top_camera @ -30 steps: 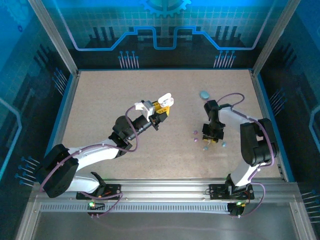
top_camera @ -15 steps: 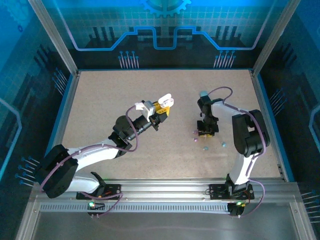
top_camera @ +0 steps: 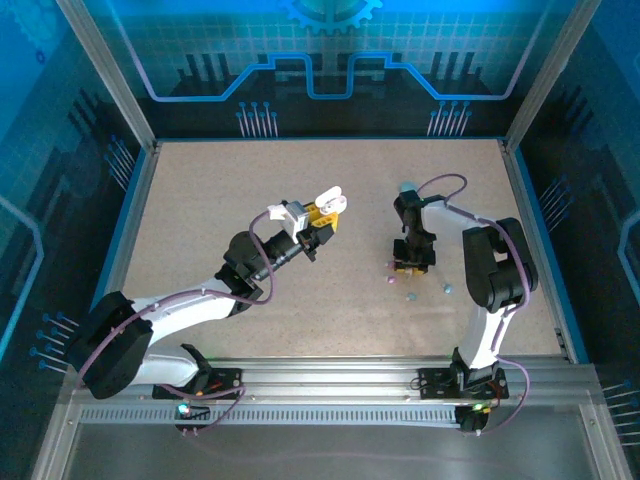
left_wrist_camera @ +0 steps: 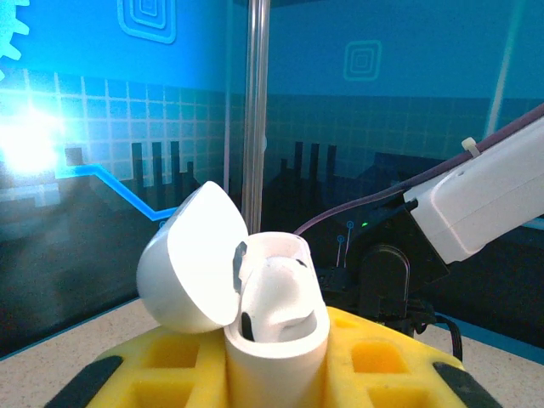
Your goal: Insert the wireless bluetooth earbuds into the charging case
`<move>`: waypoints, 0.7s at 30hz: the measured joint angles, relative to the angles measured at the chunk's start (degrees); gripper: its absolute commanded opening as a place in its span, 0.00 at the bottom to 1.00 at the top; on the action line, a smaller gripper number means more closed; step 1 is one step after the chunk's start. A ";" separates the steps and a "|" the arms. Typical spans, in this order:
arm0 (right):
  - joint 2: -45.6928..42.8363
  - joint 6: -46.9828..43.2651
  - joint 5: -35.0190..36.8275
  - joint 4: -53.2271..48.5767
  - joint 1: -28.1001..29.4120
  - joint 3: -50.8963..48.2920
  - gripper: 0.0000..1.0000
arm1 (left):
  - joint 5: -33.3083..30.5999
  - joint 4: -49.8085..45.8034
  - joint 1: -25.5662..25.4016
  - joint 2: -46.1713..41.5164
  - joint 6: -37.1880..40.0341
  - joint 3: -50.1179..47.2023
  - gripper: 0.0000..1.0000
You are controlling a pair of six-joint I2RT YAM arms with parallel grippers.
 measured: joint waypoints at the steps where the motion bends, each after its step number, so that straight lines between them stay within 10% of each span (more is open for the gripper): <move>1: 0.00 0.20 0.04 -0.02 -0.02 0.00 0.36 | 0.00 0.00 0.00 -0.07 0.00 0.00 0.23; 21: -0.26 0.68 -0.81 0.76 -0.81 -0.52 0.35 | 0.00 0.02 0.00 -0.26 -0.04 0.00 0.23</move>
